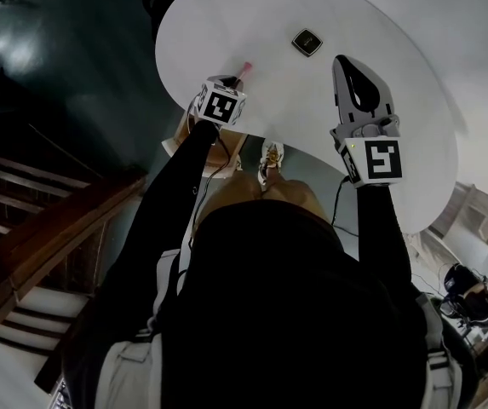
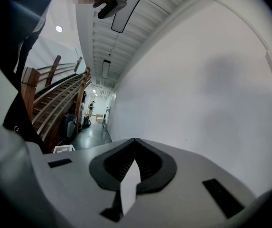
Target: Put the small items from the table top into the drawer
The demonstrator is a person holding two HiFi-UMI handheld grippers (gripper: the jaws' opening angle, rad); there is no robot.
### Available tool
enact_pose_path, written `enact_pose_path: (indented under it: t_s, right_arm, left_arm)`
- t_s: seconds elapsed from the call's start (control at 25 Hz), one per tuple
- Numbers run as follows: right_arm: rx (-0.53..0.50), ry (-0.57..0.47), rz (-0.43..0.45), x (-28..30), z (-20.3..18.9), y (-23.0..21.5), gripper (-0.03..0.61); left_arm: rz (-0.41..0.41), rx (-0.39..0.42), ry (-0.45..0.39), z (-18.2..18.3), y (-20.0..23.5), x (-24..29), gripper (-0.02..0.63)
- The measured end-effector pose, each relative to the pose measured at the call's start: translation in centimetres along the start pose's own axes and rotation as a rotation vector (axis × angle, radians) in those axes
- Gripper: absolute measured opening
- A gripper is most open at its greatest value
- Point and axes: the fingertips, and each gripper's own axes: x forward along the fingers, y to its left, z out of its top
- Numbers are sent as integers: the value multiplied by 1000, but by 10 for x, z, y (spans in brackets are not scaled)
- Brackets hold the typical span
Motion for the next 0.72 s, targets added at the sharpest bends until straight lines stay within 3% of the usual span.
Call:
enact_pose_path:
  t_s: [0.12, 0.32, 0.72]
  right_arm:
    - [-5, -14, 16, 2, 4, 3, 26]
    - [-2, -37, 49, 15, 9, 9, 26]
    - [-20, -104, 103, 31, 31, 21, 26]
  left_arm:
    - [-10, 23, -21, 5, -4, -10, 52]
    - [22, 33, -150, 37, -7, -52, 52]
    - [97, 87, -518, 128, -23, -172, 52]
